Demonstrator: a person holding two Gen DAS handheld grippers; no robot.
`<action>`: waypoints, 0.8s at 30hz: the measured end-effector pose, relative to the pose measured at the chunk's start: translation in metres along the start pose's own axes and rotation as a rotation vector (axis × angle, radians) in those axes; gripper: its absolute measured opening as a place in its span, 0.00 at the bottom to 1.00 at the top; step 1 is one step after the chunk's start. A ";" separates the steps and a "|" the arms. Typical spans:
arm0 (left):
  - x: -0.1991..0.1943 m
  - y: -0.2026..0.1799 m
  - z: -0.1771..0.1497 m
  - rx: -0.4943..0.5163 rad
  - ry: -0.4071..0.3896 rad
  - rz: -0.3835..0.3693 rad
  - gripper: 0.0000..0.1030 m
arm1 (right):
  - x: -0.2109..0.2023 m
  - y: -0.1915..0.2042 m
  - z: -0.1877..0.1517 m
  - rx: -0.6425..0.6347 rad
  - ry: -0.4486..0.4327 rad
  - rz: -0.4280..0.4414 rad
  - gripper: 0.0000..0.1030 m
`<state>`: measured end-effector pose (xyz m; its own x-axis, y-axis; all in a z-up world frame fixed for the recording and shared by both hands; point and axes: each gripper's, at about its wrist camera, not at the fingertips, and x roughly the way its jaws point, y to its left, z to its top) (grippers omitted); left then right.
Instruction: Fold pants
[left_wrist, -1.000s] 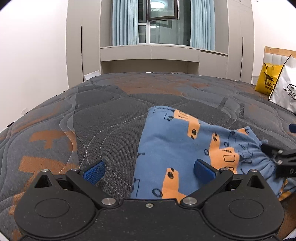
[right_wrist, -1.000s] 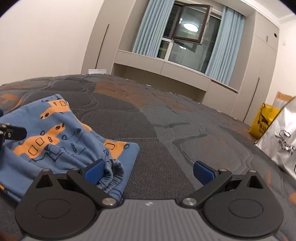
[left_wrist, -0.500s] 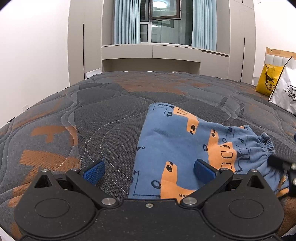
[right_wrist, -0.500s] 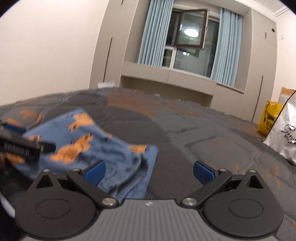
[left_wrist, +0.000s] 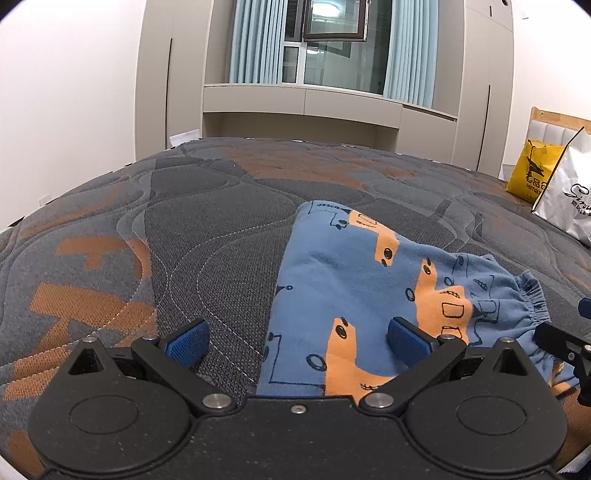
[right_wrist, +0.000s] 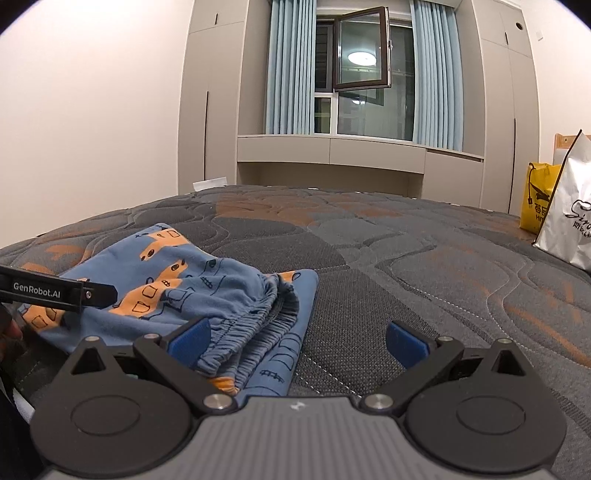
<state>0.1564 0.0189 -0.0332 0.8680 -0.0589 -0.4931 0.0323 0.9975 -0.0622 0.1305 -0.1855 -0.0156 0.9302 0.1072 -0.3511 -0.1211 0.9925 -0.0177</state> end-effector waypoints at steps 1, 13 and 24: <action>0.000 0.000 0.000 0.001 0.001 0.001 0.99 | 0.000 0.000 -0.001 0.005 0.001 0.003 1.00; -0.001 -0.003 -0.001 0.002 -0.003 0.015 1.00 | -0.001 -0.002 -0.001 0.014 0.001 0.007 1.00; -0.003 -0.003 -0.003 -0.009 -0.005 0.011 0.99 | -0.002 -0.001 -0.002 0.008 -0.003 0.001 1.00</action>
<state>0.1521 0.0161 -0.0335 0.8705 -0.0477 -0.4898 0.0183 0.9977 -0.0647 0.1277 -0.1869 -0.0165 0.9312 0.1087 -0.3479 -0.1196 0.9928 -0.0098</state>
